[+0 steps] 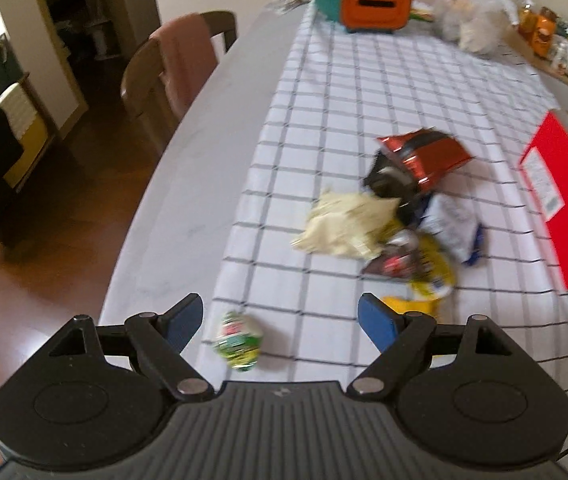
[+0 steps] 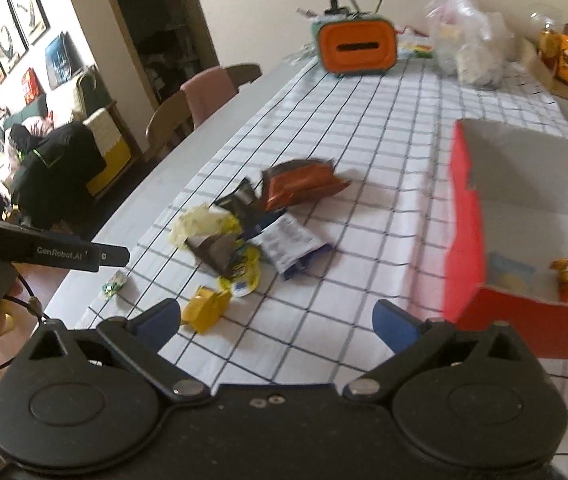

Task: Organize snacks
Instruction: 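Grasp the green-wrapped candy with the left gripper while the right gripper grasps the yellow packet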

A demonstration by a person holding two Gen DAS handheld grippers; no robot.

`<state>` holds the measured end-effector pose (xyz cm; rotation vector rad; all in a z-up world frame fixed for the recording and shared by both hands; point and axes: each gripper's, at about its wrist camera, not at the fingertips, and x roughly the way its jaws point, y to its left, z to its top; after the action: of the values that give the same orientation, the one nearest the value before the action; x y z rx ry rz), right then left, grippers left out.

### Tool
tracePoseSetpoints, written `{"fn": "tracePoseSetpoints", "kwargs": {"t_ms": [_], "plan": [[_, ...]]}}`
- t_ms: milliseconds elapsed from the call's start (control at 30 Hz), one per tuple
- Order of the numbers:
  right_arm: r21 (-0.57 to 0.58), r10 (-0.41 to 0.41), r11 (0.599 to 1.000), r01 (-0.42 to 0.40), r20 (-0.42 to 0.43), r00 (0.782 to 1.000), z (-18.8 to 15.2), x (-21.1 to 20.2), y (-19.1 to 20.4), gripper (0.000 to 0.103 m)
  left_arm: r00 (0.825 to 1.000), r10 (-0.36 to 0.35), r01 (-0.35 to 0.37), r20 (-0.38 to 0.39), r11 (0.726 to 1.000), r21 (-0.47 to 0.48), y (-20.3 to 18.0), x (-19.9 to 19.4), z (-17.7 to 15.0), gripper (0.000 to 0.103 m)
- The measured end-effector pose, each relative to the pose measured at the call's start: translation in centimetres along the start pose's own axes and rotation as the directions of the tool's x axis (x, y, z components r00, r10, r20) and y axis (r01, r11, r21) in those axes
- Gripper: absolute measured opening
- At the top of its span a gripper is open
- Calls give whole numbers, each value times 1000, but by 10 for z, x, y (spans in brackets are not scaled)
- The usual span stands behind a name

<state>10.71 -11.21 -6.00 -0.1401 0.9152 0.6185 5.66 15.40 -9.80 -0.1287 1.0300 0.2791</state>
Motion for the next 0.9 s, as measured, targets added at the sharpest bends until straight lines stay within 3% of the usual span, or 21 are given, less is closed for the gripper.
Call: {"fn": "tracePoseSetpoints", "kwargs": {"t_ms": [333, 900], "plan": [[-43, 13, 999, -17, -84, 996, -1, 47, 40, 102, 999, 23, -24, -37, 999, -28, 38, 29, -22, 85], [-132, -65, 990, 46, -140, 988, -8, 109, 75, 78, 999, 27, -29, 30, 996, 80, 33, 46, -41, 84]]}}
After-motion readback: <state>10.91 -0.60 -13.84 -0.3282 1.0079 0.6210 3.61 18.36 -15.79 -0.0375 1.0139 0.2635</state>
